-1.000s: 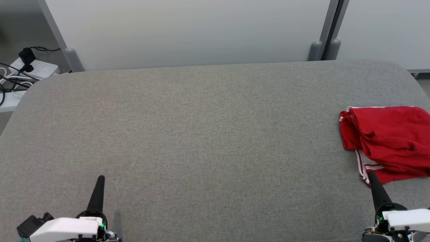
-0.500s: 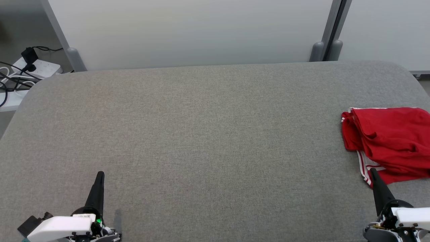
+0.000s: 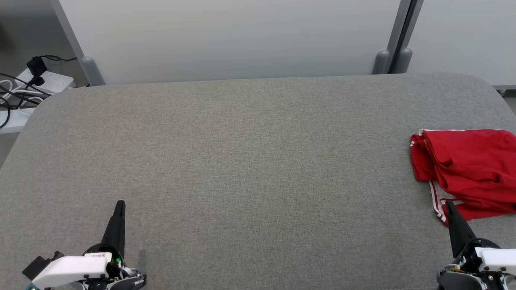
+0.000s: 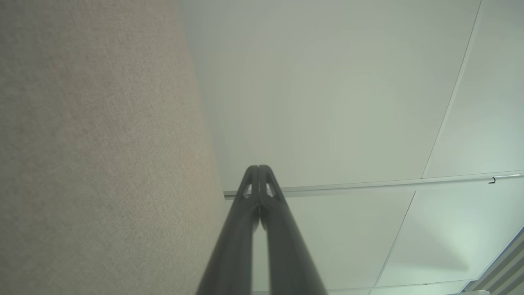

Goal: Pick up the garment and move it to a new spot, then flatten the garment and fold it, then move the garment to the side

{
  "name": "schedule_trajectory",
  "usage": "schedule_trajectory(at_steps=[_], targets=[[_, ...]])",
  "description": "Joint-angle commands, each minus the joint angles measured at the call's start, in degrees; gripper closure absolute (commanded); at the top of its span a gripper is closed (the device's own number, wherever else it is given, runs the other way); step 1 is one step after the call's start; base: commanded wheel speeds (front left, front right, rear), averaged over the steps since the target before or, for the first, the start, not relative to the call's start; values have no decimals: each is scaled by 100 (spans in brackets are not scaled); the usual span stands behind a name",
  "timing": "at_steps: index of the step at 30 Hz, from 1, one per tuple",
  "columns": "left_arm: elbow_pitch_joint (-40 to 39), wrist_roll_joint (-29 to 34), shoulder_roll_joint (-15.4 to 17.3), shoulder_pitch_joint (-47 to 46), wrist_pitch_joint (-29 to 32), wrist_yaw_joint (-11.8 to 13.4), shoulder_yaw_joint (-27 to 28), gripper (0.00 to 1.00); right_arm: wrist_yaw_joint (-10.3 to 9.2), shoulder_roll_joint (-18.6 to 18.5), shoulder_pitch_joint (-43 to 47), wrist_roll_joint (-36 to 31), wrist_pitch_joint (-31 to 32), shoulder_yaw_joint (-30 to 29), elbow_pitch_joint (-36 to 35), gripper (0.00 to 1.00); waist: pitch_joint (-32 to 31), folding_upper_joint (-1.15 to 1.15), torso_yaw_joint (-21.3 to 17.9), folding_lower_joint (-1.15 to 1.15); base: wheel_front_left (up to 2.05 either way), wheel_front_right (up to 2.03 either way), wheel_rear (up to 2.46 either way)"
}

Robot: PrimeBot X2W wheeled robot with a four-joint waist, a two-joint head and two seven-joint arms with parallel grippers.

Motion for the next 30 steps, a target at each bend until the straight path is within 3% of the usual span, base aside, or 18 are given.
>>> schedule_trajectory(at_steps=[1,30], targets=[[-129,-23,42,-322,39,-46,193,100,10,-46,-264,15,49,111,-155,100,0,0,0,0,0,0,0],[-130,-24,42,-322,38,-46,192,100,10,-26,-267,-9,72,82,-153,100,0,0,0,0,0,0,0]])
